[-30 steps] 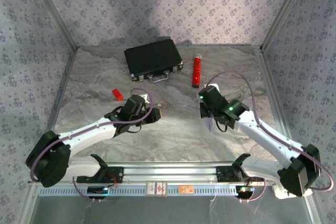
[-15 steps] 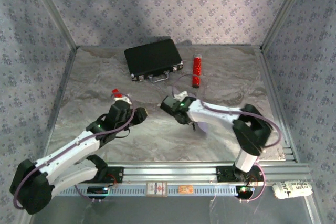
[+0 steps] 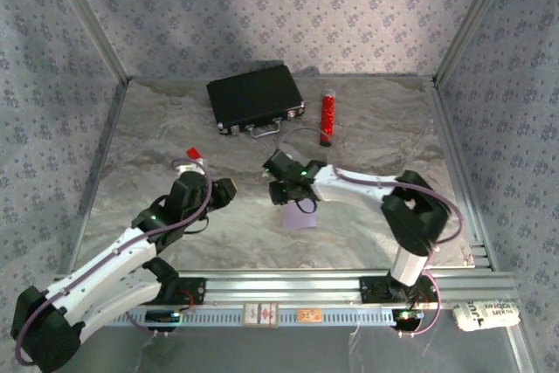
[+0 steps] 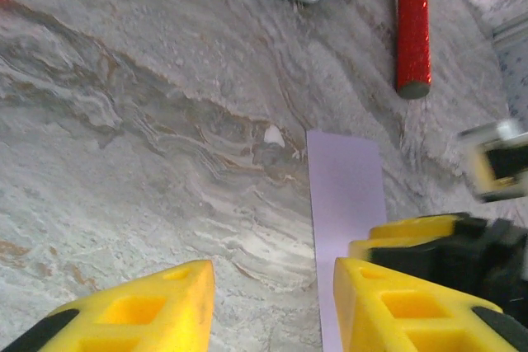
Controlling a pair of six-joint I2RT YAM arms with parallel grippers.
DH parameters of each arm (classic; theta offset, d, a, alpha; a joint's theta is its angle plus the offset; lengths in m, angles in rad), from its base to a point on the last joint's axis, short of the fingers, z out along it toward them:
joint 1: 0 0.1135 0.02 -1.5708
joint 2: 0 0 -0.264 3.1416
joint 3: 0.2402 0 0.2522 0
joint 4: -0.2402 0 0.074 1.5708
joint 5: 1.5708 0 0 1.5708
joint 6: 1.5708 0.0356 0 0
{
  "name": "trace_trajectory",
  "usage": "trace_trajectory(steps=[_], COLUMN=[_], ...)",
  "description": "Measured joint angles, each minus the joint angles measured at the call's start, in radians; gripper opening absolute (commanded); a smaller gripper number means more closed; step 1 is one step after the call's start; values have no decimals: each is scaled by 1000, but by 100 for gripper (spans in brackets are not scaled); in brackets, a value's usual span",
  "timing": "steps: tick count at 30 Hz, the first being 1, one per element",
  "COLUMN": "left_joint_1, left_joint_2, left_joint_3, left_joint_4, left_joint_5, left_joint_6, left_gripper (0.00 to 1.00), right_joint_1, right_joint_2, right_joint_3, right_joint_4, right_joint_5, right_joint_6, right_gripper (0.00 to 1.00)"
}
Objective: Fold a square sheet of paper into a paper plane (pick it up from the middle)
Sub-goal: Turn over the paper at the center of the table.
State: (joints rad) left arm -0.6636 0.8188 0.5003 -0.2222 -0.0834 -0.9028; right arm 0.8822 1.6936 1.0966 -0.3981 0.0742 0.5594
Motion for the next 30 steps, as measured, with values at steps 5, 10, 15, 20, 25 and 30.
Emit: trace_trajectory(steps=[5,10,15,20,25,30], left_joint_1=[3,3,2,1,0,0], left_joint_2=[191,379,483,549,593,625], left_joint_3=[14,90,136,148,148,148], left_joint_4=[56,115,191,233,263,299], left_joint_5=[119,248,331,384,414,439], left_joint_6=[12,23,19,6,-18,-39], left_gripper=[42,41,41,42,42,42], right_joint_1=[-151,-263,-310,-320,-330,-331], right_joint_2=[-204,-267,-266,-251,-222,-182], right_joint_3=[-258,-425,-473,-473,-473,-470], right_joint_4=[204,341,412,466,486,488], right_joint_5=[-174,-301,-390,-447,-487,-513], right_joint_6=[81,165,216,238,242,243], right_gripper=[32,24,17,12,12,11])
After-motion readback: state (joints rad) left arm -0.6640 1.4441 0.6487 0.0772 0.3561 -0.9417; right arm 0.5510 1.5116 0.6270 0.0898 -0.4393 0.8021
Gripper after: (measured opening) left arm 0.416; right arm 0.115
